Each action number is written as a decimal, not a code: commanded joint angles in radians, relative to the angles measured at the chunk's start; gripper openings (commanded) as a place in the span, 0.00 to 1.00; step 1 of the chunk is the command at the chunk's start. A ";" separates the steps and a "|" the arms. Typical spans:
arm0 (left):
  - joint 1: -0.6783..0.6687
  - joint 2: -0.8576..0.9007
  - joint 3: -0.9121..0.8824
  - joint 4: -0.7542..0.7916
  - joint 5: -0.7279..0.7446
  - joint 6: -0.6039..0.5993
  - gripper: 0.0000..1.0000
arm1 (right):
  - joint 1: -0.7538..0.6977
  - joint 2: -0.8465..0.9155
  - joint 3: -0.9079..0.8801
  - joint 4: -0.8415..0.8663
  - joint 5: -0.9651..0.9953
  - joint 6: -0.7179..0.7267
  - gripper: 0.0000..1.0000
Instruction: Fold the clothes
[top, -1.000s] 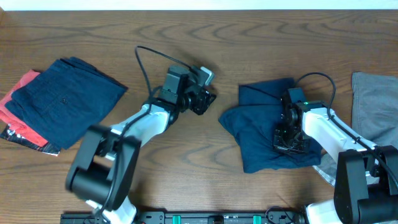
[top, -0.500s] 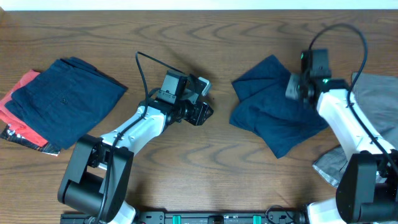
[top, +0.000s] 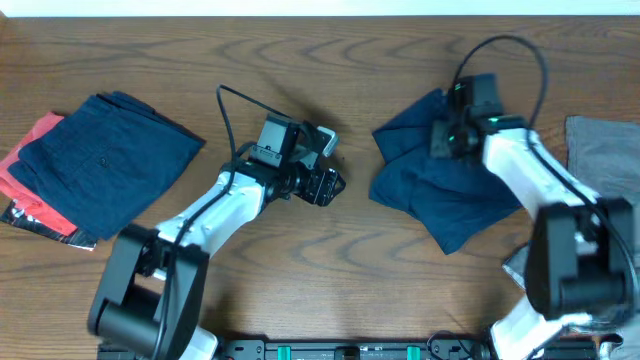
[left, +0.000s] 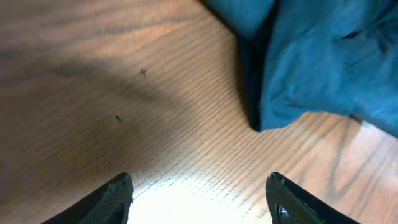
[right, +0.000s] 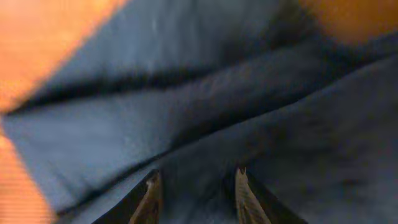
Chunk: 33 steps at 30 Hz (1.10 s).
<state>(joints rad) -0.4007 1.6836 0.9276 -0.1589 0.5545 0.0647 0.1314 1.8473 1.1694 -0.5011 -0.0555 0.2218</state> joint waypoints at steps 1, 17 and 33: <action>0.003 -0.077 0.004 -0.012 0.010 0.001 0.83 | 0.038 0.061 -0.014 -0.020 -0.063 -0.022 0.38; 0.043 -0.122 0.004 -0.149 0.011 0.000 0.98 | 0.314 0.026 -0.010 -0.408 -0.097 -0.036 0.16; 0.041 -0.122 0.004 -0.380 0.165 0.000 0.98 | 0.124 -0.314 -0.014 -0.475 -0.009 -0.013 0.59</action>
<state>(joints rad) -0.3607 1.5692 0.9260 -0.5526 0.6624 0.0566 0.2653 1.5188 1.1584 -0.9592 -0.0696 0.2123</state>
